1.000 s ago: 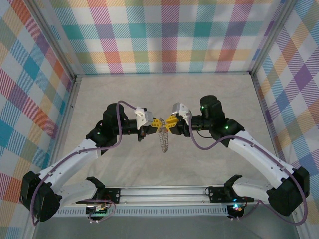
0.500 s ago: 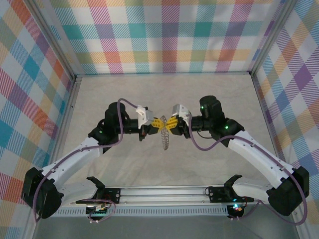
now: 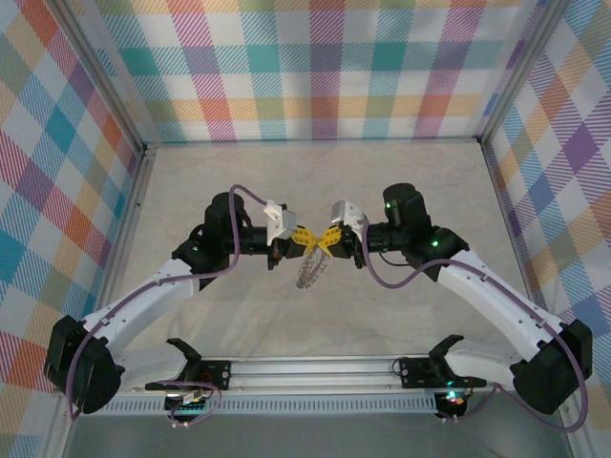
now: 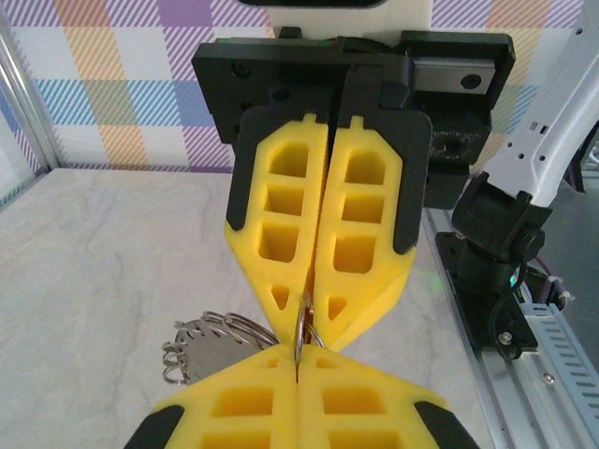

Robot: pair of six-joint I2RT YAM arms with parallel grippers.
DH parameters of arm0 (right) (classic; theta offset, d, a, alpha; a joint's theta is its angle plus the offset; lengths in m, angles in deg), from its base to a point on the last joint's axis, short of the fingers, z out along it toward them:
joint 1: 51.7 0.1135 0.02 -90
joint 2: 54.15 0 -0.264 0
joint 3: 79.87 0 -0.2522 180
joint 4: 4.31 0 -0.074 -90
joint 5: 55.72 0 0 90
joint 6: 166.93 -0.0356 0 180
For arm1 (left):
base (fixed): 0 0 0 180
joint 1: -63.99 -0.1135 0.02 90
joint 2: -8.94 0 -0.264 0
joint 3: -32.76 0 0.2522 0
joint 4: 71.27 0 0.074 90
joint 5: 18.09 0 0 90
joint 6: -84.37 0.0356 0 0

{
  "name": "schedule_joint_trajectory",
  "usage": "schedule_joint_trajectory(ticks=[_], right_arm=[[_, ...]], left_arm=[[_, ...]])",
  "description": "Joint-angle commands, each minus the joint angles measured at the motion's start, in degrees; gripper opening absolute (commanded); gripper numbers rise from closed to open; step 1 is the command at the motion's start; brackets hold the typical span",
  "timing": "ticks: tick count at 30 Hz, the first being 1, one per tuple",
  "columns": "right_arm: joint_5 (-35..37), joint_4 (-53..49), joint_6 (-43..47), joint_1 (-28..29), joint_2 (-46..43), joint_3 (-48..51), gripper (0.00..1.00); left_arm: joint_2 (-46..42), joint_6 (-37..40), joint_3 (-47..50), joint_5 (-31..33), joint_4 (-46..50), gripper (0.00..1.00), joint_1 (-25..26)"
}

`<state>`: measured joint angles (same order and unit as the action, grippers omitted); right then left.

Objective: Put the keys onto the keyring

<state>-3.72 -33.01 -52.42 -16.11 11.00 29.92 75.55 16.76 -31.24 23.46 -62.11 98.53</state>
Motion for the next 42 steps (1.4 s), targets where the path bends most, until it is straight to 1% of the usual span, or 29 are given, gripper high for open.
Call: schedule_joint_trajectory(ticks=[1, 2, 3, 6, 10, 14, 19, 24, 29, 35, 42], right_arm=[[0.6, -4.2, 4.3, 0.5, -0.4, -1.7, 0.06], [1.1, -6.2, 5.8, 0.4, -0.4, -2.3, 0.05], [1.8, -7.9, 7.2, 0.4, -0.4, -2.8, 0.05], [4.2, -14.0, 11.5, 0.4, 0.0, -4.6, 0.05], [5.7, -18.7, 14.4, 0.5, 0.9, -6.5, 0.05], [5.9, -20.7, 14.6, 0.5, 1.7, -7.9, 0.04], [5.7, -20.1, 13.7, 0.7, 2.3, -7.9, 0.03], [5.4, -19.1, 12.7, 0.9, 3.4, -7.3, 0.01], [4.6, -15.6, 10.3, 0.9, 2.9, -6.1, 0.01], [3.3, -14.5, 9.1, 0.9, 3.1, -6.1, 0.01], [2.6, -11.9, 7.6, 1.0, 3.6, -5.4, 0.00]], left_arm=[[-0.6, 9.6, -5.5, -0.1, 9.1, 0.11, 1.7], [-0.4, 12.9, -6.8, -0.2, 13.4, 0.17, 1.7], [-0.1, 15.7, -8.1, -0.3, 17.3, 0.19, 1.7], [2.2, 21.2, -12.3, 0.2, 27.8, 0.20, 1.7], [4.9, 23.9, -14.9, 1.3, 33.0, 0.21, 1.7], [5.5, 23.6, -14.0, 1.3, 31.0, 0.22, 1.7], [6.5, 21.6, -13.5, 0.4, 28.8, 0.22, 1.8], [6.6, 17.0, -12.2, -2.3, 24.1, 0.23, 2.3], [6.7, 16.3, -10.7, -1.7, 23.3, 0.23, 2.9], [7.3, 14.9, -10.8, 0.5, 22.8, 0.23, 2.9], [8.3, 13.5, -11.8, 3.2, 23.8, 0.20, 3.7]])
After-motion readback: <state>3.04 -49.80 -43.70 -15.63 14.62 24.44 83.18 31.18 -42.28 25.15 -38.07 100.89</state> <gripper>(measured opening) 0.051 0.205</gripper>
